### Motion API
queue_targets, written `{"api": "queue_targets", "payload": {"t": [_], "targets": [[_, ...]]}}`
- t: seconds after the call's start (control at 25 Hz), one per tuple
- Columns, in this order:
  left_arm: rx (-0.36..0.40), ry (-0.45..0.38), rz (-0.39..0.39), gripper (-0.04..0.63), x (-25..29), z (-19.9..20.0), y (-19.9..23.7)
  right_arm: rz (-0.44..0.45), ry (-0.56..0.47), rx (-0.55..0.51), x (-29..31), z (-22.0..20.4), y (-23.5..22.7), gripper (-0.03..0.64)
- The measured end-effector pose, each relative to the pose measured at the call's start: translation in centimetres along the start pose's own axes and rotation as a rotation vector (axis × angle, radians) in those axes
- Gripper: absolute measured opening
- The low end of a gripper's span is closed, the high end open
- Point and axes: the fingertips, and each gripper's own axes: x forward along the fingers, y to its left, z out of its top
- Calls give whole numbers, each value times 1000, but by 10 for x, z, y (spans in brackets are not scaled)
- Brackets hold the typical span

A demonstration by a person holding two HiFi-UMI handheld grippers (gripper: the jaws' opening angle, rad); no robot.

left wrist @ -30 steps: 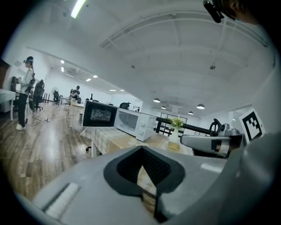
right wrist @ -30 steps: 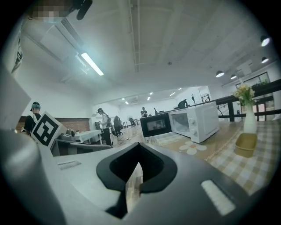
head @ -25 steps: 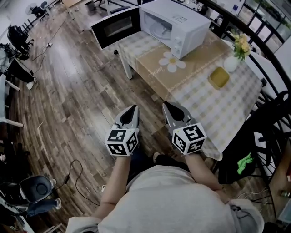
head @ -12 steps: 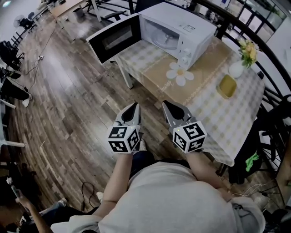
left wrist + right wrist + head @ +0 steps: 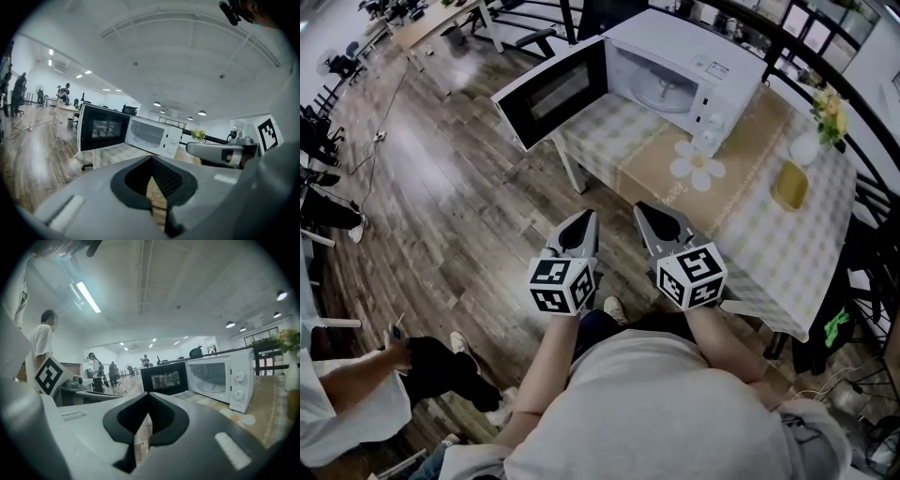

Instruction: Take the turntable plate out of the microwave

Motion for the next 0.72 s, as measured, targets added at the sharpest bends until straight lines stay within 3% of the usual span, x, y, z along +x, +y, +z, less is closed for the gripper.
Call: {"api": "queue_targets", "payload": {"t": [0.36, 0.72], "targets": [[-52, 7, -4, 2, 1, 0, 40, 7, 57, -10, 33, -10, 19, 14], [-74, 46, -11, 2, 31, -5, 64, -25, 68, 60, 61, -15, -10, 14]]}}
